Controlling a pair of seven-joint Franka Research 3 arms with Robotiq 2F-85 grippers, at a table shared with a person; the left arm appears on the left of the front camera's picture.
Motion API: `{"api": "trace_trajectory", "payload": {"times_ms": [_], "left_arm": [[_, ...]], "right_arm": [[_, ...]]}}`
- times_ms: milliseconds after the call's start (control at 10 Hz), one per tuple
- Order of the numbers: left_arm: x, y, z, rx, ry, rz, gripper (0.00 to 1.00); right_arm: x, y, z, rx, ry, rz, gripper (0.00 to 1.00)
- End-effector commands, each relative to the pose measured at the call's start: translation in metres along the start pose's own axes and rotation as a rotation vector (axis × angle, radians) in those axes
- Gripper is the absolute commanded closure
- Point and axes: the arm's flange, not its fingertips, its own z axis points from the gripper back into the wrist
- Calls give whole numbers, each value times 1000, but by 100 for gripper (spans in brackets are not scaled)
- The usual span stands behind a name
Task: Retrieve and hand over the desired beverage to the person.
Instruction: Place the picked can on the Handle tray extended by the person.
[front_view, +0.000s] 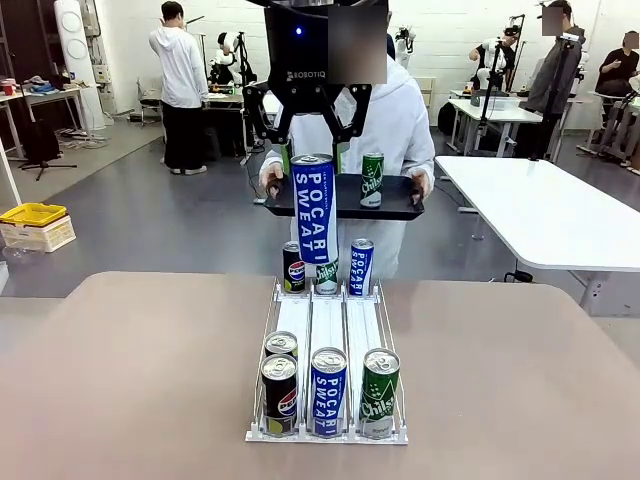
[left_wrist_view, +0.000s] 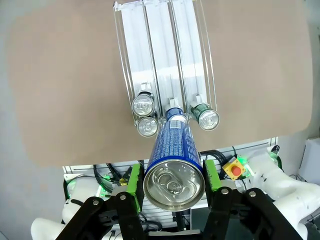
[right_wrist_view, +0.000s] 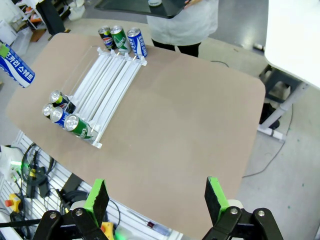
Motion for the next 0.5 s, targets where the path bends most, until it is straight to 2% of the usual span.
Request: {"api": "trace_trajectory", "payload": {"times_ms": [0,400], "left_arm": [[-2,2,3,0,-7,3,100],[-2,2,3,0,-7,3,100]], "right_arm": [[1,-1,-2,-6,-1,-5,0],[1,-1,-2,-6,-1,-5,0]]}}
